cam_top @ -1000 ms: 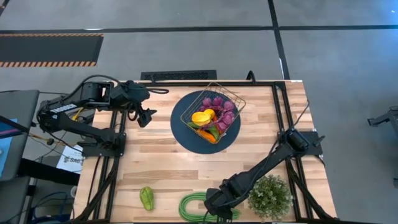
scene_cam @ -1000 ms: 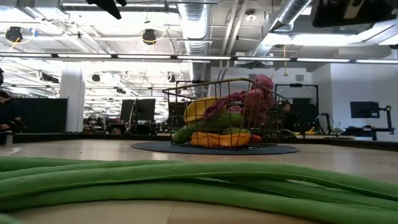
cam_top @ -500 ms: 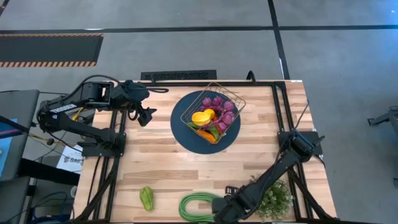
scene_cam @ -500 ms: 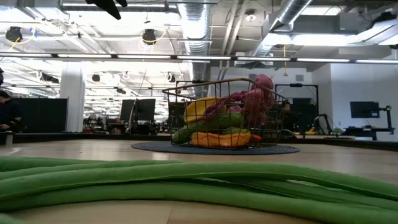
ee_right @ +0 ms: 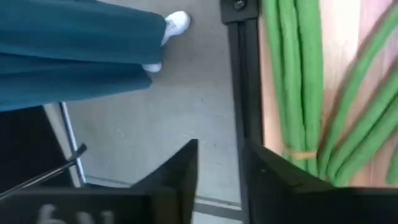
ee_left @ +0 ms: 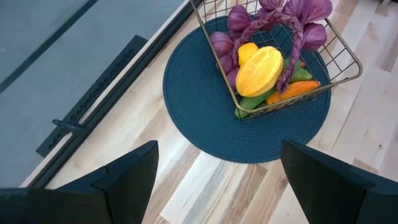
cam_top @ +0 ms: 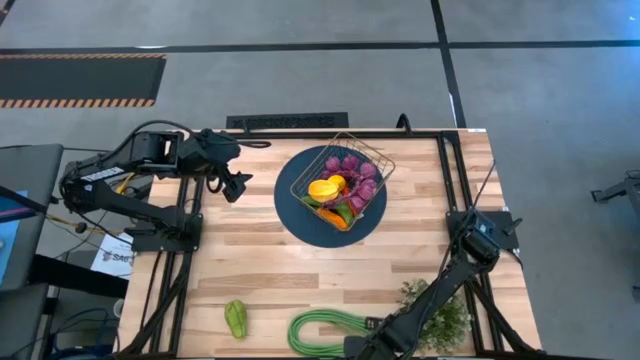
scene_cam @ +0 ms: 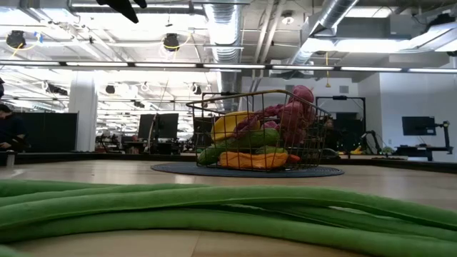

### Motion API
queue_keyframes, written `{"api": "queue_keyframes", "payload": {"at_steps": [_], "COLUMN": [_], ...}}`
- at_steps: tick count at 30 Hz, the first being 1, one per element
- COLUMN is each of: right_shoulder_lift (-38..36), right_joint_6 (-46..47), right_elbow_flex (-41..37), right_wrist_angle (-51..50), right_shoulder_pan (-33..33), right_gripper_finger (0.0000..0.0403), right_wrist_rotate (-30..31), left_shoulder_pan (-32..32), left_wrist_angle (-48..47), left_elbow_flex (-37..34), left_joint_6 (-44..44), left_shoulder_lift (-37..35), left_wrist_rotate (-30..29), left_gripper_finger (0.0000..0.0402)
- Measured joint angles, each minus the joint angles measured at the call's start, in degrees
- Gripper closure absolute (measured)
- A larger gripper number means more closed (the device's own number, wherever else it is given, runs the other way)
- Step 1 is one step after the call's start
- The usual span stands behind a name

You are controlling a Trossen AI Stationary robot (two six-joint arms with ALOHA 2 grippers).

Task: Build produce basket
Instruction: Put the string beans into the wire basket

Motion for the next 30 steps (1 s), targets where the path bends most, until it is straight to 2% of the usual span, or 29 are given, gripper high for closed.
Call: {"api": "queue_keyframes", "payload": {"at_steps": [5,7,13,30], "right_shoulder_lift": [1.0,1.3,2.9,3.0], "right_joint_6": [-1.7,-3.0,-3.4,-13.0], "right_elbow_flex": [0.0,-0.1,0.0,-0.5], "right_wrist_angle": [2.1,3.0,4.0,-4.5], "right_shoulder_pan": [-0.1,-0.1,-1.1,-7.8], "right_gripper_finger": [0.037,0.0392,0.0395,0.04], "right_wrist_rotate": [-1.2,-1.3,0.0,8.0], "left_shoulder_pan": [0.0,0.0,0.0,0.0], "left_wrist_angle": [-0.1,-0.1,-0.3,-1.1], "left_elbow_flex": [0.0,0.0,0.0,0.0], "left_joint_6": [-0.7,-0.7,-0.7,-0.3], "left_shoulder_lift": [0.5,0.7,1.6,3.0], "left_wrist_rotate": [-1.1,-1.3,-1.3,-1.3], "left_gripper_finger": [0.0079,0.0079,0.0079,0.0079]}}
